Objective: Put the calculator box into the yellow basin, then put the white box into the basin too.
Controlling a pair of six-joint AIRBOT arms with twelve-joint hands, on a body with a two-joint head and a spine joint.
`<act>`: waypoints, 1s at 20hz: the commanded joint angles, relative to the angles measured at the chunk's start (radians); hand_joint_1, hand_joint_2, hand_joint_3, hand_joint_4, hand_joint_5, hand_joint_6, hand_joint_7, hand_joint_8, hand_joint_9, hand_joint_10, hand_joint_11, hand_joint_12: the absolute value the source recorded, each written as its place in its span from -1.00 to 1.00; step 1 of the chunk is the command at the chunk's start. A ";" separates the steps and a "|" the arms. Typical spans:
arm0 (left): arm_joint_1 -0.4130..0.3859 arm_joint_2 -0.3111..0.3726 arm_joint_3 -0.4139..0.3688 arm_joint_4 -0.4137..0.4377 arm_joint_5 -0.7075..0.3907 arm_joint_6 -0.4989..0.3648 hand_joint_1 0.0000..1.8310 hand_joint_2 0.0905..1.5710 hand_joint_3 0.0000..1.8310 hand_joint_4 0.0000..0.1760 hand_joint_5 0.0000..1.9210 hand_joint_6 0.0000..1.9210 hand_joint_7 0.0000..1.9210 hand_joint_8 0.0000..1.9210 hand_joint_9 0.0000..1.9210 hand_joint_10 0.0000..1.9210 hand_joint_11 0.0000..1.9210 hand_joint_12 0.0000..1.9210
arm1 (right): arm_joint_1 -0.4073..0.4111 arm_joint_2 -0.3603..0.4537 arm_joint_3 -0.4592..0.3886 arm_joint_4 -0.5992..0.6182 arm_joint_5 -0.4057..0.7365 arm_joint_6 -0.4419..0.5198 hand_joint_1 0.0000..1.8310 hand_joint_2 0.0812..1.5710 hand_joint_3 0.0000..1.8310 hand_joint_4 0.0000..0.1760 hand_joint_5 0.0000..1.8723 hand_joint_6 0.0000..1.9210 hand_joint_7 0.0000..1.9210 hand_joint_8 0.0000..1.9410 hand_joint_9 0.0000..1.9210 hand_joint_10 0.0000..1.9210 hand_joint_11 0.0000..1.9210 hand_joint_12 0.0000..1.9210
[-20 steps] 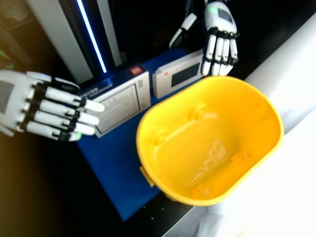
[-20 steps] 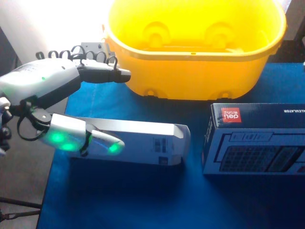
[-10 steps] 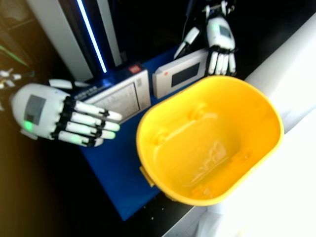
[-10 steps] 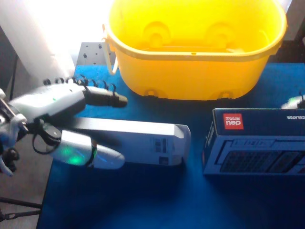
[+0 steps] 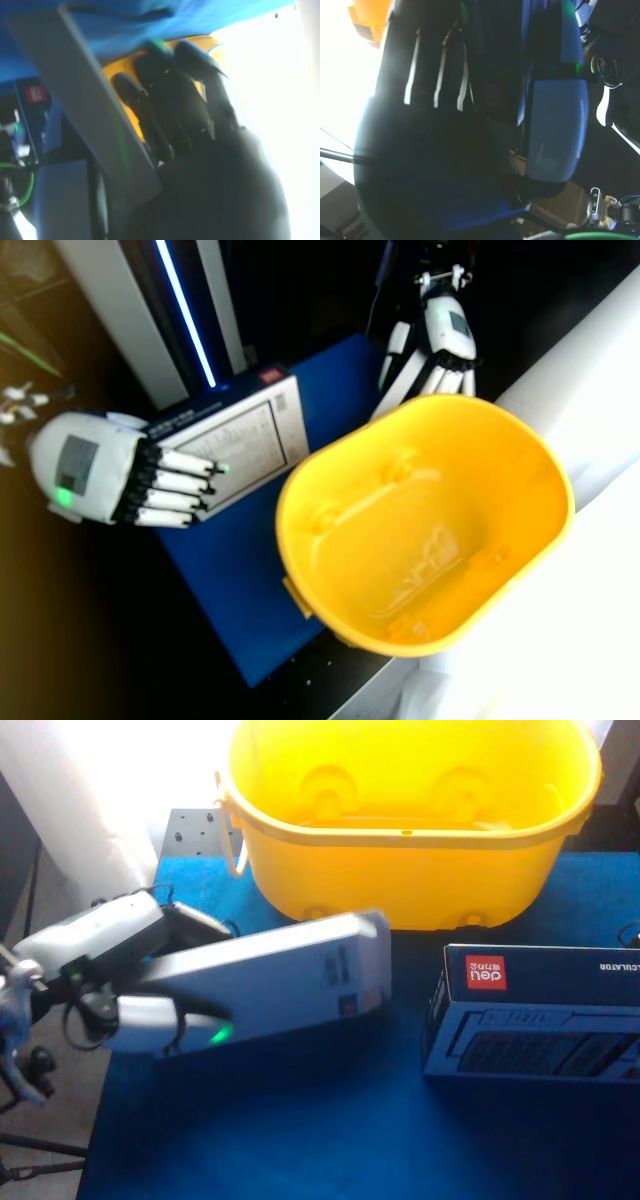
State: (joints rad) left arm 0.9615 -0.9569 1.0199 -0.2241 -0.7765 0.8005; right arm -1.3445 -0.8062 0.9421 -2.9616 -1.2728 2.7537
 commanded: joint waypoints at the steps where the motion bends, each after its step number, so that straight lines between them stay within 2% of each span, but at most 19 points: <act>1: 0.009 0.014 -0.006 0.014 -0.122 -0.036 0.47 0.45 -1.00 -1.00 -0.09 0.02 -0.07 0.24 -0.14 0.52 -0.32 0.76 | 0.013 0.002 0.007 -0.006 -0.133 0.024 0.51 0.40 -1.00 -1.00 -0.10 0.04 0.01 0.04 0.02 0.31 -0.02 0.59; 2: 0.021 0.031 -0.019 0.026 -0.166 -0.073 0.48 0.47 -1.00 -1.00 -0.14 0.14 -0.11 0.30 -0.19 0.52 -0.33 0.73 | 0.013 0.004 0.006 -0.012 -0.146 0.039 0.51 0.38 -1.00 -1.00 -0.08 0.03 0.03 0.01 0.04 0.25 0.00 0.53; 3: 0.030 0.053 -0.038 0.041 -0.203 -0.097 0.48 0.47 -1.00 -1.00 -0.15 0.15 -0.12 0.32 -0.20 0.53 -0.33 0.73 | 0.013 0.006 0.006 -0.016 -0.154 0.048 0.61 0.36 -1.00 -1.00 -0.07 -0.01 0.06 -0.09 0.06 0.10 -0.08 0.60; 4: 0.035 0.078 -0.060 0.056 -0.235 -0.109 0.48 0.48 -1.00 -1.00 -0.17 0.16 -0.13 0.35 -0.21 0.53 -0.34 0.73 | 0.013 0.010 0.006 -0.019 -0.157 0.052 0.54 0.35 -1.00 -1.00 -0.05 0.04 0.10 -0.12 0.06 0.15 -0.05 0.49; 6: 0.039 0.107 -0.084 0.079 -0.273 -0.128 0.47 0.49 -1.00 -1.00 -0.16 0.13 -0.16 0.39 -0.21 0.56 -0.33 0.76 | 0.013 0.014 0.006 -0.019 -0.157 0.053 0.51 0.37 -1.00 -1.00 -0.12 0.09 0.09 -0.07 0.05 0.20 0.00 0.37; 10: 0.042 0.146 -0.115 0.124 -0.352 -0.177 0.48 0.45 -1.00 -1.00 -0.11 0.16 -0.12 0.20 -0.13 0.44 -0.31 0.66 | 0.013 0.018 0.006 -0.019 -0.157 0.057 0.52 0.37 -1.00 -1.00 -0.07 0.00 0.08 -0.01 0.04 0.21 0.02 0.40; 12: 0.042 0.175 -0.139 0.129 -0.415 -0.177 0.50 0.42 -1.00 -1.00 -0.06 -0.04 -0.11 0.25 -0.05 0.36 -0.15 0.52 | 0.013 0.019 0.005 -0.019 -0.158 0.062 0.52 0.36 -1.00 -1.00 -0.04 0.00 0.08 -0.02 0.05 0.18 0.01 0.42; 13: 0.043 0.196 -0.155 0.129 -0.472 -0.177 0.50 0.41 -1.00 -1.00 -0.05 -0.05 -0.09 0.20 -0.02 0.35 -0.07 0.49 | 0.013 0.019 0.003 -0.019 -0.161 0.063 0.52 0.34 -1.00 -1.00 -0.01 0.01 0.11 -0.10 0.08 0.13 0.00 0.39; 15: 0.043 0.212 -0.167 0.128 -0.537 -0.174 0.50 0.42 -1.00 -1.00 -0.09 0.01 -0.08 0.18 -0.03 0.36 -0.06 0.48 | 0.013 0.020 0.002 -0.019 -0.165 0.065 0.52 0.34 -1.00 -1.00 -0.01 0.01 0.11 -0.10 0.08 0.13 0.00 0.38; 16: 0.043 0.218 -0.171 0.121 -0.570 -0.163 0.50 0.41 -1.00 -1.00 -0.09 0.06 0.00 0.06 -0.07 0.39 -0.14 0.53 | 0.013 0.020 0.002 -0.019 -0.173 0.069 0.52 0.33 -1.00 -1.00 0.00 -0.01 0.12 -0.12 0.09 0.11 0.00 0.36; 17: 0.036 0.218 -0.167 0.107 -0.596 -0.148 0.50 0.41 -1.00 -1.00 -0.12 0.11 0.04 0.03 -0.13 0.41 -0.21 0.60 | 0.013 0.020 0.000 -0.019 -0.185 0.070 0.62 0.33 -1.00 -1.00 -0.01 -0.07 0.11 -0.13 0.10 0.00 -0.07 0.52; 18: 0.020 0.208 -0.150 0.096 -0.609 -0.147 0.50 0.41 -1.00 -1.00 -0.09 0.09 0.07 0.04 -0.14 0.39 -0.22 0.59 | 0.013 0.020 -0.001 -0.019 -0.199 0.070 0.62 0.41 -0.99 -1.00 -0.15 0.12 -0.04 0.06 -0.05 0.17 -0.24 0.66; 19: -0.001 0.195 -0.135 0.091 -0.619 -0.147 0.49 0.44 -0.99 -1.00 -0.13 0.10 -0.03 0.18 -0.16 0.46 -0.19 0.69 | 0.013 0.020 -0.001 -0.019 -0.204 0.070 0.54 0.37 -1.00 -1.00 -0.04 0.04 0.06 -0.03 0.01 0.19 -0.14 0.51; 20: -0.029 0.181 -0.119 0.090 -0.629 -0.147 0.49 0.43 -1.00 -1.00 -0.11 0.08 0.01 0.15 -0.14 0.42 -0.17 0.70 | 0.013 0.020 0.000 -0.016 -0.204 0.069 0.60 0.44 -1.00 -1.00 -0.16 0.17 -0.07 0.10 -0.10 0.25 -0.27 0.70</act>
State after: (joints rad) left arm 0.9340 -0.7792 0.9054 -0.1322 -1.2594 0.6617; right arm -1.3445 -0.7906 0.9413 -2.9757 -1.3487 2.8086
